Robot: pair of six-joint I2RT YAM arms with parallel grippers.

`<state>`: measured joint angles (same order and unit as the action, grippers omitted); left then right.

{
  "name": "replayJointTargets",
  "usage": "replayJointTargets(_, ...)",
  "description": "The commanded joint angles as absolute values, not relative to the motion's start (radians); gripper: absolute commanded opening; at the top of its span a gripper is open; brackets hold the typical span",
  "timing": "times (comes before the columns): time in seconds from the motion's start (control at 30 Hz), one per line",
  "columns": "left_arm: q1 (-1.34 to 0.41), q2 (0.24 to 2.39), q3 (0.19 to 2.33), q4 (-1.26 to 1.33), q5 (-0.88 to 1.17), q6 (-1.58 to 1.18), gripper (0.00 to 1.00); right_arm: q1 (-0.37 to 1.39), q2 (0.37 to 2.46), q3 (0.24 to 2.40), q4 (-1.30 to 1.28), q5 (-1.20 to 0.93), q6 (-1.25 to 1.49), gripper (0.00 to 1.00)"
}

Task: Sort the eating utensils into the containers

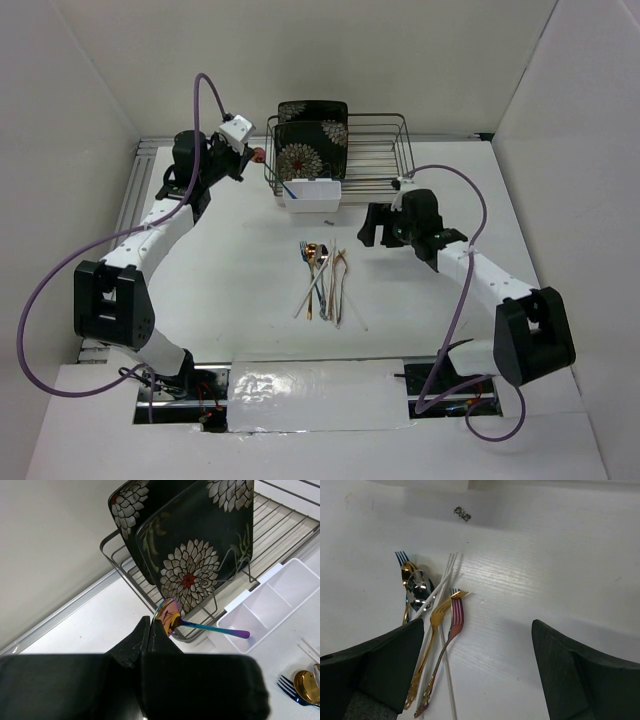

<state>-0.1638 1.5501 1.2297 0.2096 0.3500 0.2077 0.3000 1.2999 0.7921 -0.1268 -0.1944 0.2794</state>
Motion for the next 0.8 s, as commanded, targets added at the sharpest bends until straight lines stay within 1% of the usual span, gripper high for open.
replayJointTargets(0.0,-0.166,1.552,1.232,0.301,0.414,0.204,0.01,0.344,1.344,0.793,-0.002,-0.227,0.279,0.94)
replayJointTargets(0.13,-0.176,1.569,1.212,0.293,0.414,0.198,0.03,0.403,1.391,0.793,0.067,-0.294,0.191,0.89)
replayJointTargets(0.23,-0.187,1.575,1.209,0.302,0.42,0.198,0.06,0.434,1.46,0.84,0.081,-0.334,0.12,0.85)
replayJointTargets(0.33,-0.202,1.585,1.212,0.295,0.422,0.196,0.12,0.448,1.524,0.888,0.092,-0.394,0.06,0.82)
replayJointTargets(0.43,-0.207,1.588,1.216,0.281,0.434,0.181,0.2,0.46,1.589,0.934,0.092,-0.446,0.034,0.78)
replayJointTargets(0.47,-0.206,1.588,1.218,0.273,0.437,0.169,0.27,0.465,1.607,0.948,0.092,-0.46,0.014,0.76)
replayJointTargets(0.53,-0.209,1.583,1.219,0.267,0.44,0.166,0.34,0.477,1.656,0.992,0.092,-0.46,0.006,0.76)
replayJointTargets(0.57,-0.206,1.575,1.22,0.261,0.437,0.163,0.38,0.486,1.676,1.008,0.092,-0.48,-0.032,0.73)
replayJointTargets(0.63,-0.204,1.563,1.221,0.247,0.43,0.16,0.53,0.501,1.726,1.066,0.051,-0.48,-0.054,0.7)
replayJointTargets(0.67,-0.204,1.548,1.226,0.241,0.434,0.153,0.58,0.503,1.742,1.08,0.042,-0.491,-0.069,0.69)
replayJointTargets(0.7,-0.193,1.542,1.226,0.23,0.437,0.141,0.67,0.508,1.767,1.091,0.041,-0.491,-0.074,0.69)
replayJointTargets(0.73,-0.186,1.531,1.238,0.216,0.437,0.12,0.71,0.509,1.775,1.091,0.041,-0.502,-0.077,0.69)
replayJointTargets(0.77,-0.177,1.51,1.242,0.209,0.437,0.121,0.85,0.508,1.782,1.091,0.041,-0.502,-0.08,0.69)
